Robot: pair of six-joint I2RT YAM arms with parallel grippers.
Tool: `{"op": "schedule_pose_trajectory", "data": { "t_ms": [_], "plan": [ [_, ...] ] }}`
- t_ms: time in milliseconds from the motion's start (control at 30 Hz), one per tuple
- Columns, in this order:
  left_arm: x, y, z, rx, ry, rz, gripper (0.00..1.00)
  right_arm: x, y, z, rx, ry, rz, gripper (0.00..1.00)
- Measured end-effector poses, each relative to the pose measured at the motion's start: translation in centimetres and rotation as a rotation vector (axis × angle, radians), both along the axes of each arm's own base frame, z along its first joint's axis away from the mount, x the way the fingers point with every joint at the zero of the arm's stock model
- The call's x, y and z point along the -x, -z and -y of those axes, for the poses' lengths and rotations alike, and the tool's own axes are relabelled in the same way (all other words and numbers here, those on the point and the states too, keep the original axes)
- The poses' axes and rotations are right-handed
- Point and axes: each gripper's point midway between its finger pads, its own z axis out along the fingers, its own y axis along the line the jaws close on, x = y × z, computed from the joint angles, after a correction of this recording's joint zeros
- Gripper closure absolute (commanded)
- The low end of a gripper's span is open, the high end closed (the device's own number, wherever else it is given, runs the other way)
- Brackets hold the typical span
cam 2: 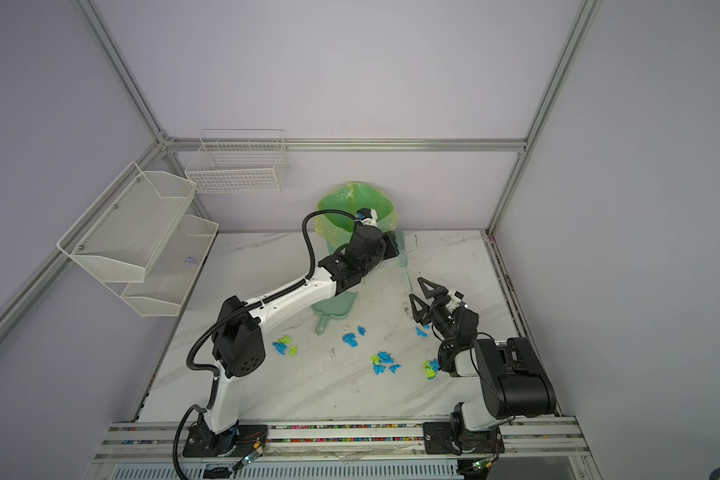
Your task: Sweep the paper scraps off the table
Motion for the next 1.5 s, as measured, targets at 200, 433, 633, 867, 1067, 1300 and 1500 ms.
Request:
{"op": "schedule_pose_trajectory", "data": {
  "t_ms": [200,433,633,867,1067,1300,1500],
  "plan": [
    [0.0,0.0,0.1,0.022,-0.001,-0.012,1.00,-0.1,0.6,-0.5,-0.038,-0.014,-0.034,0.27],
    [0.2,0.0,0.3,0.037,0.004,-0.021,1.00,-1.4,2.0,-0.8,-0.094,-0.015,-0.073,0.34],
    [0.5,0.0,0.7,0.040,0.012,-0.024,1.00,-2.8,4.0,-0.4,-0.122,0.024,-0.135,0.42],
    [0.8,0.0,0.9,0.042,0.017,-0.026,1.00,-3.9,2.9,-0.1,-0.135,0.046,-0.098,0.48],
    [0.7,0.0,0.9,0.042,0.016,-0.026,1.00,-4.0,2.2,0.0,-0.143,0.051,-0.080,0.60],
    [0.8,0.0,0.9,0.044,0.016,-0.028,1.00,-3.9,1.4,0.1,-0.151,0.059,-0.059,0.66],
    [0.7,0.0,0.9,0.044,0.014,-0.028,1.00,-3.8,1.1,0.2,-0.157,0.059,-0.053,0.82]
  ]
}}
